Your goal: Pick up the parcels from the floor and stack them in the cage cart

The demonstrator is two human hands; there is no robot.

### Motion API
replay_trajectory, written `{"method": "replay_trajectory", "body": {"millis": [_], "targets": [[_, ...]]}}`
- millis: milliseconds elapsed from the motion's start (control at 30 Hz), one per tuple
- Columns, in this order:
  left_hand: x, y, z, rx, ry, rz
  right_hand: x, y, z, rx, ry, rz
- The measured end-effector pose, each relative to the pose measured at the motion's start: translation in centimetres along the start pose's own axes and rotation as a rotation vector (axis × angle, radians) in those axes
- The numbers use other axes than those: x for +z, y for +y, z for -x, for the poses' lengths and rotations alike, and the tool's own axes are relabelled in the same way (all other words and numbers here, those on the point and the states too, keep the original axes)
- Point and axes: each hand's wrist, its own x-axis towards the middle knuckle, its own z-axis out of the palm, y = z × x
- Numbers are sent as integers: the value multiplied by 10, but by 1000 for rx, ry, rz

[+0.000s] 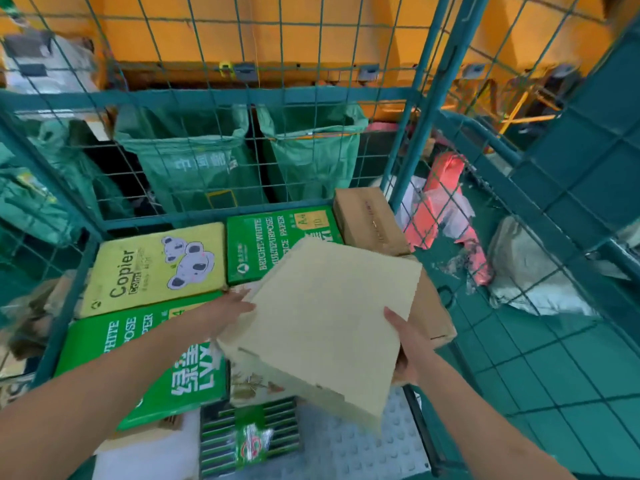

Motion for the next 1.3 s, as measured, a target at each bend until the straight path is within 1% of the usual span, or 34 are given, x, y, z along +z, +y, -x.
{"method": "replay_trajectory", "body": {"millis": [67, 233, 300, 400, 500, 600, 767, 867, 1000, 1067, 1200, 1300], "targets": [[-15, -13, -9, -50, 7, -29, 11, 6, -11, 23, 31, -47], [-48, -32, -36, -189, 102, 179, 60, 18, -52, 100, 10, -236], [-50, -37, -43, -240, 55, 246, 80, 23, -68, 125, 17, -326], [-52, -35, -62, -262, -99, 298, 112, 25, -93, 177, 10, -417], [-49, -26, -89, -252, -194, 366, 147, 24, -121, 223, -12, -485], [-37, -19, -122, -222, -260, 418, 180, 19, -151, 190, -53, -539], [-27, -28, -175, -209, -188, 505, 216, 13, -203, 142, -61, -598], [-31, -36, -213, -185, -90, 570, 223, 17, -233, 138, -92, -485], [-42, -45, -262, -115, -22, 650, 224, 10, -267, 171, -67, -118], [-45, -48, -279, -73, 22, 667, 218, 3, -280, 139, -35, -12], [-45, -41, -313, -64, 75, 710, 206, -21, -305, 49, 15, 10], [-38, -31, -330, -62, 120, 647, 204, -38, -324, 4, 59, -36]]}}
